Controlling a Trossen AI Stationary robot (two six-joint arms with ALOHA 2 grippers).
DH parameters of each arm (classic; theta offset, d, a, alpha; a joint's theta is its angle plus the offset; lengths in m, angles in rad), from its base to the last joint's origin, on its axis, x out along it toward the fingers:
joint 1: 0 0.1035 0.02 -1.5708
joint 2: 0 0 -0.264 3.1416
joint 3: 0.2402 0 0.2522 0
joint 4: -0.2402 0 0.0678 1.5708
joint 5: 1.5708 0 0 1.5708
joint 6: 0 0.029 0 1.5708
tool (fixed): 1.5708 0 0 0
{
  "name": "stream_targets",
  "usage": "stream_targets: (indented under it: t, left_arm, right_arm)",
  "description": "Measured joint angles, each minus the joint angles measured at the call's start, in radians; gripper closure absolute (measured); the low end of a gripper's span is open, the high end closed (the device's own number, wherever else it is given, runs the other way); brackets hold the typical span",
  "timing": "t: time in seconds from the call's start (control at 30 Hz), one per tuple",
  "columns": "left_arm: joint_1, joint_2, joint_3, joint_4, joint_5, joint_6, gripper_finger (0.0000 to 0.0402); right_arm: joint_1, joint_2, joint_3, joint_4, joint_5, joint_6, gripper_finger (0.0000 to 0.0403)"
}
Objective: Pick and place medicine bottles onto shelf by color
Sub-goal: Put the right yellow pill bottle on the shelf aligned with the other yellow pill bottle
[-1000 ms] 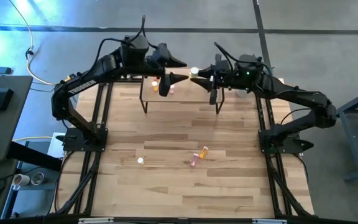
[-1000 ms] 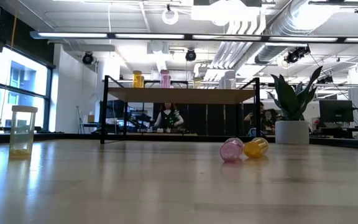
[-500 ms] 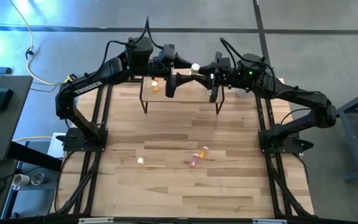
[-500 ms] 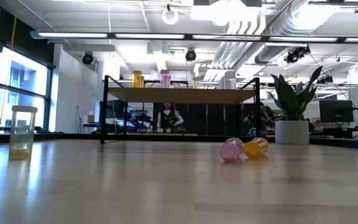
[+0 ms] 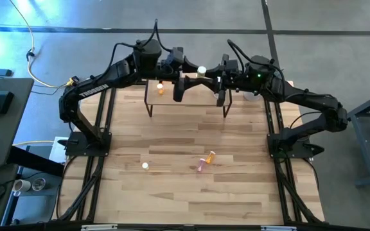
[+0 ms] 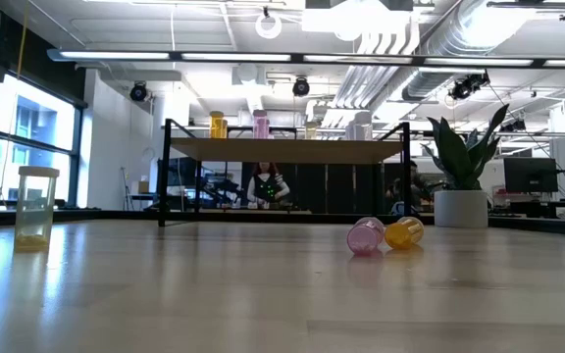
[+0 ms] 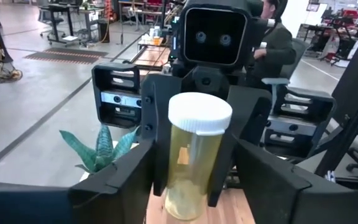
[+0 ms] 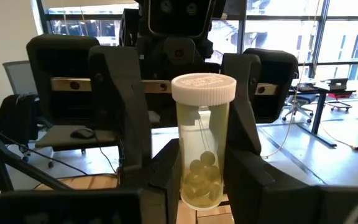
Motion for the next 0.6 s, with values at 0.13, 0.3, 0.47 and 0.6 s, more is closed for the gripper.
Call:
stream_targets:
  t: [0.13,0.3,0.47,0.6]
  left_arm:
    - [0.000,0.000,0.000,0.005,0.006,0.000,0.0225]
    - [0.000,0.000,-0.001,0.017,0.006,0.019,0.0235]
    - [0.000,0.000,-0.002,0.031,0.003,0.019,0.0234]
    - [0.000,0.000,-0.002,0.032,0.028,0.009,0.0234]
  right_arm:
    - [0.000,0.000,0.000,0.001,-0.005,0.000,0.0316]
    - [0.000,-0.001,0.000,0.003,-0.006,0.000,0.0317]
    - [0.000,-0.002,0.002,0.005,-0.011,0.017,0.0317]
    - [0.005,-0.002,0.002,-0.006,-0.007,0.021,0.0317]
